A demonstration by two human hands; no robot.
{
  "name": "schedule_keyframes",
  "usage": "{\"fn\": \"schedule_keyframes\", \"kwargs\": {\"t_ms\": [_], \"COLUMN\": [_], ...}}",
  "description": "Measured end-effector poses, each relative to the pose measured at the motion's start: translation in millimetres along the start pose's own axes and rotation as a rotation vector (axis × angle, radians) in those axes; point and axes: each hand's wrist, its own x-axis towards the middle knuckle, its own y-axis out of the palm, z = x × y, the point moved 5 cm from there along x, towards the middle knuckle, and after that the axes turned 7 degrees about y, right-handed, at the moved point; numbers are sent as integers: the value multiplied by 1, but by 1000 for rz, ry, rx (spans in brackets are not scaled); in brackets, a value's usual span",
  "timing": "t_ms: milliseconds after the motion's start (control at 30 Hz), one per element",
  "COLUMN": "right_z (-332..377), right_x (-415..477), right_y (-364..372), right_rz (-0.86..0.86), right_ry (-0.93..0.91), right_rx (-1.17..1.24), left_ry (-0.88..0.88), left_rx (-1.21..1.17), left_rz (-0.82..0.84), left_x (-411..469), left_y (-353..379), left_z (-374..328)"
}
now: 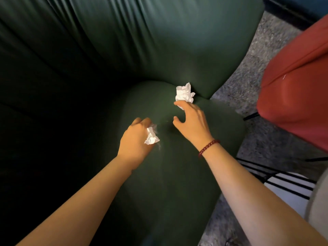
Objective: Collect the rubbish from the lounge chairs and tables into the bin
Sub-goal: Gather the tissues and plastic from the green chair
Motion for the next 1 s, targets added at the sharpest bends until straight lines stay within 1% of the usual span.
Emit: {"fn": "schedule_keyframes", "kwargs": {"t_ms": [133, 267, 400, 533, 600, 700, 767, 833, 900, 1000], "right_z": [-18, -38, -59, -65, -61, -44, -23, 0, 16, 24], "right_x": [49, 82, 85, 65, 46, 7, -21, -47, -67, -82], "right_y": [9, 35, 60, 65, 62, 43, 23, 4, -8, -13], "right_rz": [-32, 18, 77, 39, 55, 54, 19, 3, 31, 95], "right_ry": [-2, 14, 74, 49, 53, 27, -27, -121, -168, -130], "right_rx": [-173, -312, -318, -322, -223, 10, 208, 355, 432, 445], "left_ry": [-32, -70, -84, -96, -102, -103, -125, -130, -89, 15], "left_rx": [-13, -57, -73, -79, -79, -73, -64, -11, 31, 119], "left_rz": [10, -2, -27, -38, -48, -66, -85, -78, -55, -46], "left_x": [24, 30, 22, 11, 7, 3, -1, -5, -8, -16], "left_y": [11, 31, 47, 56, 58, 54, 47, 42, 39, 35], "left_z": [0, 13, 27, 35, 34, 28, 23, 16, 6, -12]}}
